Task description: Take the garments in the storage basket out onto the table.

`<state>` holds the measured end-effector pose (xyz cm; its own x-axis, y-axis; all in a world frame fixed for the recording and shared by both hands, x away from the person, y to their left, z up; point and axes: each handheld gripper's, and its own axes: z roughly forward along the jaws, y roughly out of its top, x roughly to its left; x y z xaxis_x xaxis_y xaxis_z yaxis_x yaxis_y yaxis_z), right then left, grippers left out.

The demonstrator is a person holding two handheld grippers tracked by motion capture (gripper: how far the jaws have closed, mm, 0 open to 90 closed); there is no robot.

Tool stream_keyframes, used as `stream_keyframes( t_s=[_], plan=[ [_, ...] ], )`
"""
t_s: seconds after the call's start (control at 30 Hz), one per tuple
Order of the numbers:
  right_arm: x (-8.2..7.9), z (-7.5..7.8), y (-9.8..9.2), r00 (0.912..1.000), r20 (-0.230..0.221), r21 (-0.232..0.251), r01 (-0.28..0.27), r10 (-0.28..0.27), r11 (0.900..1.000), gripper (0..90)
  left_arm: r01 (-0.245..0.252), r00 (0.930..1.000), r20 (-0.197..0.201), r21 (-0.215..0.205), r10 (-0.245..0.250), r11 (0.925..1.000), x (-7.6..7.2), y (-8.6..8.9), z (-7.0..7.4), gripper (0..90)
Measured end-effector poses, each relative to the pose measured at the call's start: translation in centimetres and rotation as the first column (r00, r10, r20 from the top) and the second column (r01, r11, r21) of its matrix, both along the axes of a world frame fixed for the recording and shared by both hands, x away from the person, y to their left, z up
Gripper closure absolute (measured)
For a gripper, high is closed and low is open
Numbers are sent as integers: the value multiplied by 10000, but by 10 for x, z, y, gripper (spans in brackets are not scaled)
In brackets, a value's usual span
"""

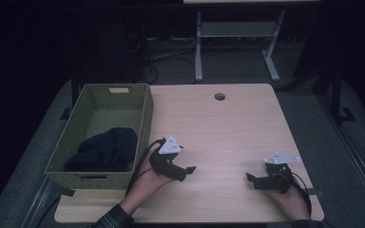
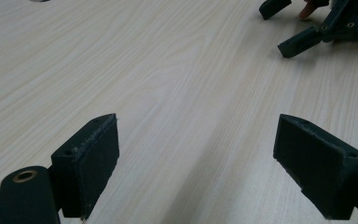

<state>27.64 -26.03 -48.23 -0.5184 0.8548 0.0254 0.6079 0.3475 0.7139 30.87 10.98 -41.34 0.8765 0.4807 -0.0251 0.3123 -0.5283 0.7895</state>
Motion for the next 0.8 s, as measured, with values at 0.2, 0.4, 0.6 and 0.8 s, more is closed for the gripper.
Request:
stream_keyframes(
  t_s=[0.2, 0.4, 0.6, 0.8],
  plan=[
    [0, 0, 0, 10000, 3, -4, -1, 1, 10000, 88, 199, 9997, 142, 8, -199, 9998, 3, 0, 9, 137],
    [0, 0, 0, 10000, 0, 3, 8, -8, 10000, 88, 210, 9995, 239, -42, -209, 9998, 7, -1, 16, 139],
    [0, 0, 0, 10000, -7, 1, -5, 5, 10000, 88, 342, 9991, 254, -105, -339, 9994, 9, 0, 20, 139],
    [0, 0, 0, 10000, -10, 4, -2, 2, 10000, 88, 465, 9985, 300, 97, -468, 9989, 12, -1, 24, 139]
  ],
)
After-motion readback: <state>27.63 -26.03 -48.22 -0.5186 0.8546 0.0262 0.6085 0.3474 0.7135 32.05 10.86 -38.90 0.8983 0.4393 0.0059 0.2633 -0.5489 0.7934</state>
